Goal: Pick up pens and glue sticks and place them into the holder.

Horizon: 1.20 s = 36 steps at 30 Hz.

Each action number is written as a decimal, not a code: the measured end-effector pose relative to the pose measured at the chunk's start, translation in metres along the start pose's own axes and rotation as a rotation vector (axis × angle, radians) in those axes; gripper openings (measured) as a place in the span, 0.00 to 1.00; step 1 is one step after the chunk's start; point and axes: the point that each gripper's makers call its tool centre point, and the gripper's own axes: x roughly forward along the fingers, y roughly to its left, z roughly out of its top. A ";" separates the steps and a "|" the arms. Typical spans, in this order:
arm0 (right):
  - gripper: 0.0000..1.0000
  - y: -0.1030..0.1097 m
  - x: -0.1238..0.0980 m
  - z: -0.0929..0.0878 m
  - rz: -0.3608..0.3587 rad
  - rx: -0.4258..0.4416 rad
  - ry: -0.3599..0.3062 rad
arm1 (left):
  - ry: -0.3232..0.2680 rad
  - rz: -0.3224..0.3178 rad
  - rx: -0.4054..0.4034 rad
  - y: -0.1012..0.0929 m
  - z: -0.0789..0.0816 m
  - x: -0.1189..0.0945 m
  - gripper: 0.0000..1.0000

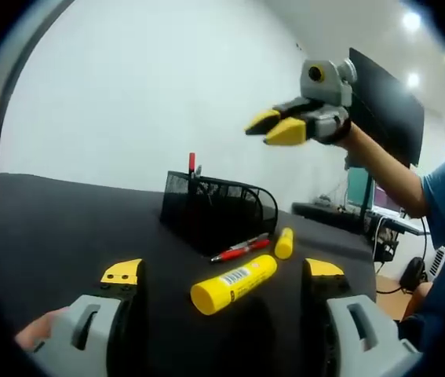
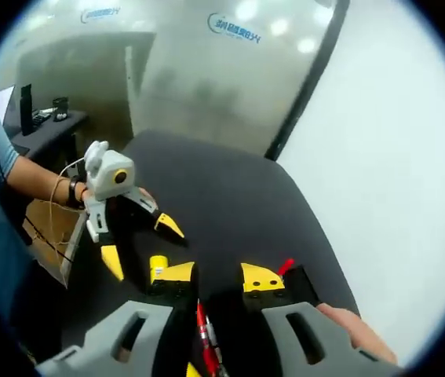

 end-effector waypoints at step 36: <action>0.15 0.055 -0.064 -0.111 -0.387 0.452 -0.391 | 0.222 -0.045 -0.448 0.012 -0.006 -0.015 0.33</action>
